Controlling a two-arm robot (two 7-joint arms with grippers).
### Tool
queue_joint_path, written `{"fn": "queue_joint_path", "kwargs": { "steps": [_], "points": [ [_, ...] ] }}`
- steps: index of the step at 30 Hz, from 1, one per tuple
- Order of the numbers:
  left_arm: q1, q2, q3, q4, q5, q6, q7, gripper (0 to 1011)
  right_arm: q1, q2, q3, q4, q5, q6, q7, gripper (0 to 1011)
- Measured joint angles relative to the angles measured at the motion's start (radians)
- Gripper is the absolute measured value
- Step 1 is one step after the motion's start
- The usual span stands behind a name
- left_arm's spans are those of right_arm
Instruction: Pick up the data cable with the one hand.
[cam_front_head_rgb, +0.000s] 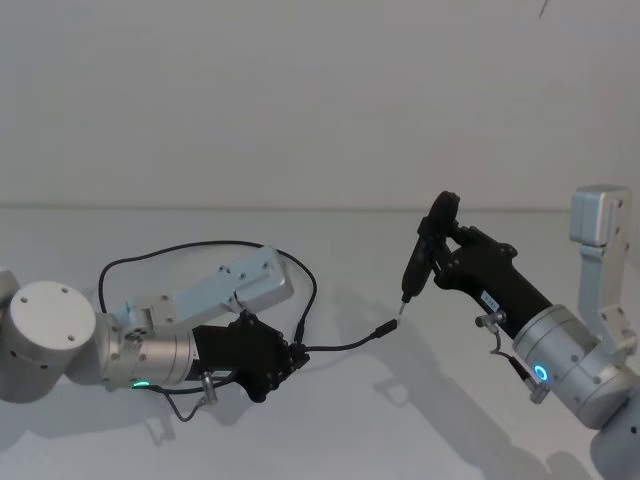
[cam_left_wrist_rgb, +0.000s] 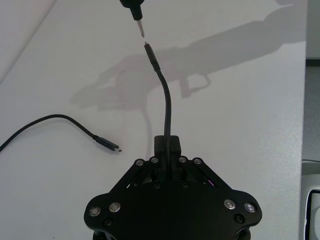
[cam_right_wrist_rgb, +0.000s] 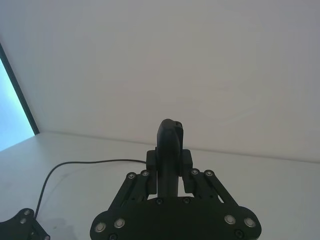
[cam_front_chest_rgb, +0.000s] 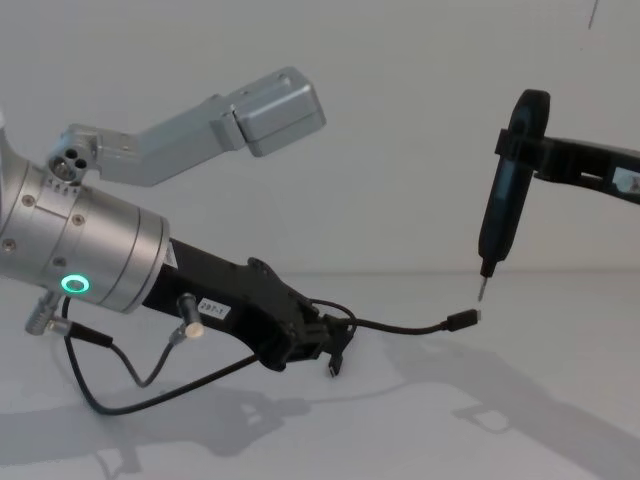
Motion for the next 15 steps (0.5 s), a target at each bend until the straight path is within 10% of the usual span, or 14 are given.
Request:
{"fn": "queue_joint_path", "kwargs": {
  "steps": [15],
  "points": [
    [0.0, 0.0, 0.0, 0.0, 0.0, 0.0, 0.0, 42, 0.01, 0.007, -0.008, 0.015, -0.012, -0.002, 0.005, 279]
  ]
}}
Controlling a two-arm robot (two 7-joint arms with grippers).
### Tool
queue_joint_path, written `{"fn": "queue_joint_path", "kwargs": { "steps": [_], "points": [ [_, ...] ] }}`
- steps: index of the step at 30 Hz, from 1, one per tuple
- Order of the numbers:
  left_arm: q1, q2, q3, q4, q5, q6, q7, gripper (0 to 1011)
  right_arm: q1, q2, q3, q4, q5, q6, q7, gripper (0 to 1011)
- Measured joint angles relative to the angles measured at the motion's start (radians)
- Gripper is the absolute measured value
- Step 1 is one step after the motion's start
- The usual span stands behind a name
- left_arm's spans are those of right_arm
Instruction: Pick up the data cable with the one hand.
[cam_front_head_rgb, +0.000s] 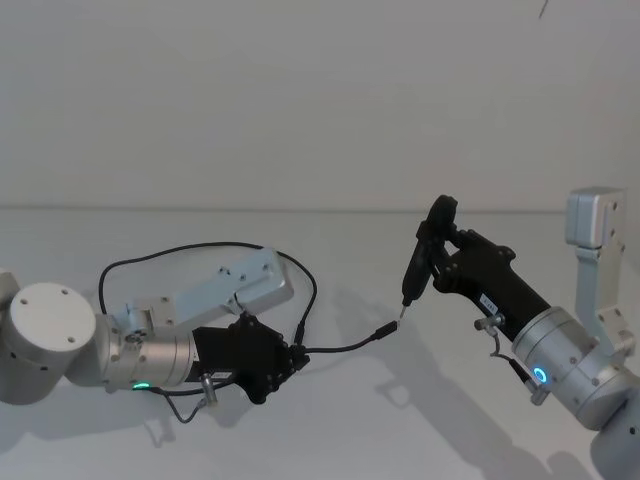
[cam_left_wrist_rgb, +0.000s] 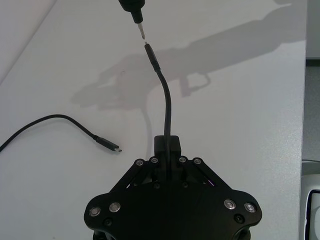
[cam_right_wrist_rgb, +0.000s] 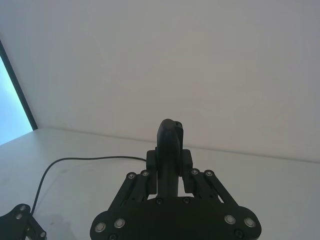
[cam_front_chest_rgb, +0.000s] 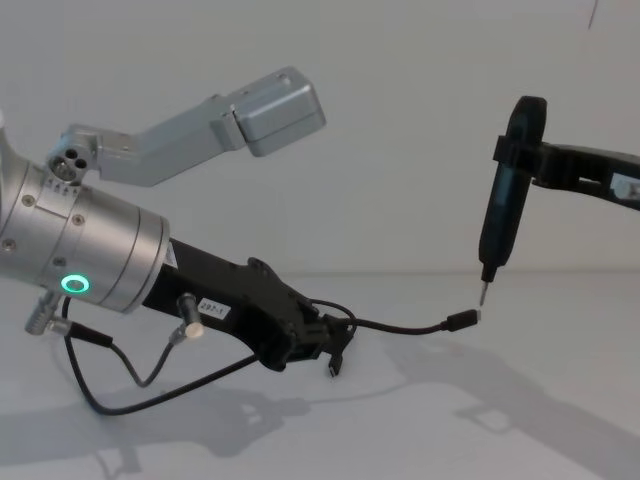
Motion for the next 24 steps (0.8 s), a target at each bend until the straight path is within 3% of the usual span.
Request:
{"fn": "queue_joint_path", "kwargs": {
  "steps": [24],
  "points": [
    [0.0, 0.0, 0.0, 0.0, 0.0, 0.0, 0.0, 42, 0.002, 0.011, -0.012, 0.004, 0.007, 0.005, 0.009, 279]
  ]
}}
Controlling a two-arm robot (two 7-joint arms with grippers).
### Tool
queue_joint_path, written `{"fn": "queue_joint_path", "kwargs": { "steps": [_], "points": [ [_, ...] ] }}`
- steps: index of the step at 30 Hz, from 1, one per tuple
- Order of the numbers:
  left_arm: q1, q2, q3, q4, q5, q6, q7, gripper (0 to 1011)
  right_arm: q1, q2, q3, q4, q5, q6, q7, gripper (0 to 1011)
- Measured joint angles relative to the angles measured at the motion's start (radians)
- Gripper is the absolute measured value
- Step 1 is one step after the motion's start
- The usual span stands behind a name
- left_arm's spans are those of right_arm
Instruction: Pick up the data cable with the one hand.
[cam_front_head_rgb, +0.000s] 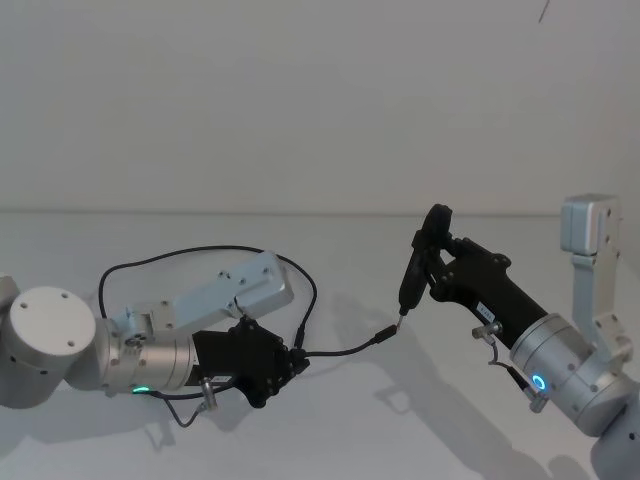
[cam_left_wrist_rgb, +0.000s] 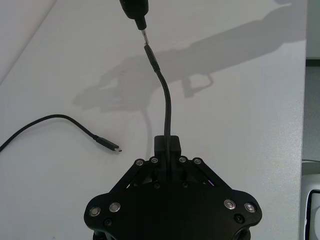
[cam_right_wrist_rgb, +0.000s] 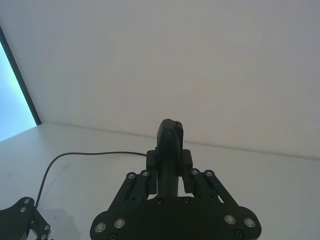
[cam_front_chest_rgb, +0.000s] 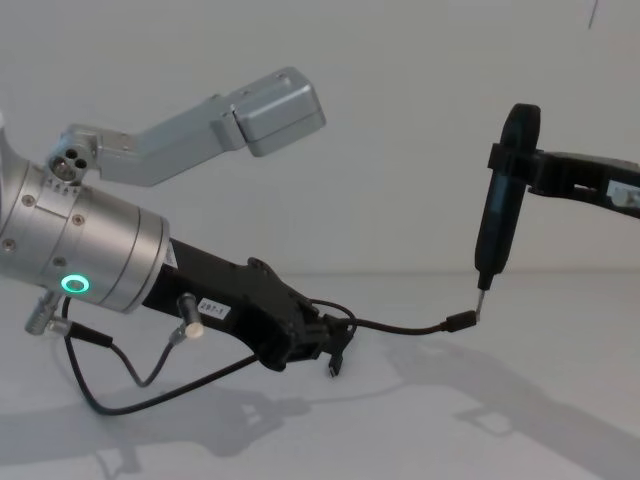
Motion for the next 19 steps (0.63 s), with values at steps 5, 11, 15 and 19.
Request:
{"fn": "queue_joint_path", "kwargs": {
  "steps": [5, 11, 15, 19],
  "points": [
    [0.0, 0.0, 0.0, 0.0, 0.0, 0.0, 0.0, 42, 0.0, 0.001, -0.001, 0.0, 0.002, 0.0, 0.002, 279],
    [0.0, 0.0, 0.0, 0.0, 0.0, 0.0, 0.0, 42, 0.0, 0.002, -0.002, 0.0, 0.002, -0.001, 0.003, 279],
    [0.0, 0.0, 0.0, 0.0, 0.0, 0.0, 0.0, 42, 0.0, 0.002, -0.002, 0.0, 0.003, -0.001, 0.003, 279],
    [0.0, 0.0, 0.0, 0.0, 0.0, 0.0, 0.0, 42, 0.0, 0.003, -0.003, 0.0, 0.003, -0.001, 0.003, 279]
  ]
}}
